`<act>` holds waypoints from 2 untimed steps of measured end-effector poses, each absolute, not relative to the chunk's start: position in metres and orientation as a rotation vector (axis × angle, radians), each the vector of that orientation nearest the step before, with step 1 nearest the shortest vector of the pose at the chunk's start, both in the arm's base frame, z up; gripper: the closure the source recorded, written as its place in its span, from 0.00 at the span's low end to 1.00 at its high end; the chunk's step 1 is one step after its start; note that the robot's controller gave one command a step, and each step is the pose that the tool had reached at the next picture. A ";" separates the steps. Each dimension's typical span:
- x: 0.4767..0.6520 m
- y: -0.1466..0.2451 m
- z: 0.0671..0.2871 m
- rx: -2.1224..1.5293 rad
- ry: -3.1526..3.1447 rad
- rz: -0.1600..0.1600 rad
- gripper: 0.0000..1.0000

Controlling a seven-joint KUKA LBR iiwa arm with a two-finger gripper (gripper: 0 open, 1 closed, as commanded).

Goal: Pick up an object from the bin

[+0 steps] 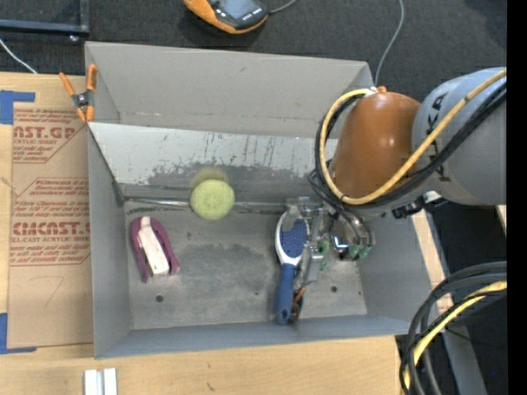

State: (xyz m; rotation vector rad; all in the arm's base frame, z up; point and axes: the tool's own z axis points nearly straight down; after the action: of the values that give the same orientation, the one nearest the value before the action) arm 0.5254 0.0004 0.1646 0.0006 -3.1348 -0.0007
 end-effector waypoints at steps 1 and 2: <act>0.527 0.000 0.169 0.001 -3.143 -0.001 0.00; 0.485 0.023 0.076 0.472 -3.113 -0.003 0.00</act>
Offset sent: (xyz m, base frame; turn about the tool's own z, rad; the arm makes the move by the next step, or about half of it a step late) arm -0.0460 0.0233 -0.0946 -0.3214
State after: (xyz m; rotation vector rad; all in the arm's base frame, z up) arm 0.4849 0.0229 0.0763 0.4721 -3.1126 -0.0027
